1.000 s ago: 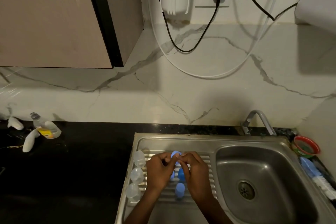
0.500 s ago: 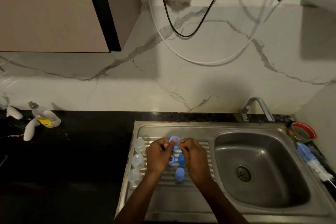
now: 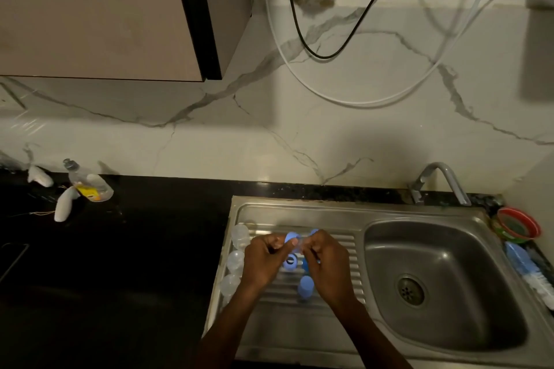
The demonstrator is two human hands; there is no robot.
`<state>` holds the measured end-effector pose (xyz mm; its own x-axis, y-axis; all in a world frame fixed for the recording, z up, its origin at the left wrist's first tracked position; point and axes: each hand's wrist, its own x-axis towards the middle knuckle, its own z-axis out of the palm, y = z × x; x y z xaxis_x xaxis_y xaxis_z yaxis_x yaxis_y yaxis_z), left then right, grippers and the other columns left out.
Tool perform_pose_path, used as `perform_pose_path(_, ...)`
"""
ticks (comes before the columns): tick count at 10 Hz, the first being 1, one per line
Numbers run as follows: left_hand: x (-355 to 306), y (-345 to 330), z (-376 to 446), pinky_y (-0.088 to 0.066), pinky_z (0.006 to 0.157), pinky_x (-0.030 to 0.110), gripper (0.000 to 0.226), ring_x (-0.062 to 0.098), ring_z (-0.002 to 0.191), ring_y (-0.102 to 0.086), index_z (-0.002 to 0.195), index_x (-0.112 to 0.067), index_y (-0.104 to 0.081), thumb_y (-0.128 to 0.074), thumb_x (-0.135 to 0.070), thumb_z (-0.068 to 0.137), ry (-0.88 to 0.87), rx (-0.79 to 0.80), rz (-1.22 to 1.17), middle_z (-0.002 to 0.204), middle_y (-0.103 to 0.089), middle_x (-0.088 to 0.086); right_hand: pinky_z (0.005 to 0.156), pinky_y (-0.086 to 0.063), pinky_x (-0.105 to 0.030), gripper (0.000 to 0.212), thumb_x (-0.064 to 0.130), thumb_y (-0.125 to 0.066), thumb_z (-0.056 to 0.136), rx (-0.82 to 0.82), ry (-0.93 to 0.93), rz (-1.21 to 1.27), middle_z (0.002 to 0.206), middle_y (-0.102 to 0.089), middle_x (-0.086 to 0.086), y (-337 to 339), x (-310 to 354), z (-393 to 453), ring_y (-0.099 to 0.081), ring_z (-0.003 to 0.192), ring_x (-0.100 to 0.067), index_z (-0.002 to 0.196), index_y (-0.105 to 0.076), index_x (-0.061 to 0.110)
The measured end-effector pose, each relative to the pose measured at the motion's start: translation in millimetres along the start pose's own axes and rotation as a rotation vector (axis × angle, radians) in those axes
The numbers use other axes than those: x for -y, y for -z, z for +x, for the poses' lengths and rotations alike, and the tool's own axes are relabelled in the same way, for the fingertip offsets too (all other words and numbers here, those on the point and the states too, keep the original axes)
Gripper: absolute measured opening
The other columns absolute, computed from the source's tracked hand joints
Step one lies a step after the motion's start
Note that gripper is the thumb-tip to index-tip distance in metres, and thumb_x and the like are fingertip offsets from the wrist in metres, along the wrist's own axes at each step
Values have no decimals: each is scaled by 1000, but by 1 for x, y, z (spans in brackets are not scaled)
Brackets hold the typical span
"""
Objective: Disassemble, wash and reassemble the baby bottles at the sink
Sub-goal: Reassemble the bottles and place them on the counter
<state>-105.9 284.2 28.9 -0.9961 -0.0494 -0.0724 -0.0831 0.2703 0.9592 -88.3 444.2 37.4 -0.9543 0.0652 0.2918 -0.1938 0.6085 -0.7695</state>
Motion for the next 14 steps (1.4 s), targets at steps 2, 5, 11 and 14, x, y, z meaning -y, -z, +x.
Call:
perform_pose_path(2,-16,10,1,-56,69,25,31,16,70,-72,76,-16,-77,-73,-43,90,-64,69,-31,72,-74,0,92,-54,-26,35,26,-73,91,97,111,85,119,-66,10,-4,12,5,-61,108,1,125,-67,17)
perform_pose_path(5,41,70,-14,-53,72,29,23,12,92,-69,102,-34,-66,-61,-55,93,83,-382,422,96,-68,-12,80,-34,-7,48,30,-64,86,341,-14,-131,123,-58,-9,-5,-15,9,-57,104,-12,126,-62,3)
perform_pose_path(11,-41,140,-15,-53,74,11,40,3,95,-67,113,-28,-67,-82,-45,81,106,133,437,106,-70,-12,81,-50,-10,36,10,-75,89,220,-164,161,108,-68,1,14,20,32,-68,101,-16,122,-62,16)
perform_pose_path(14,-26,97,24,-56,95,30,42,22,116,-66,126,-24,-67,-80,-26,86,-110,218,166,126,-68,1,81,-57,-25,21,13,-66,94,286,-117,428,109,-72,-6,61,1,63,-70,97,-16,113,-64,19)
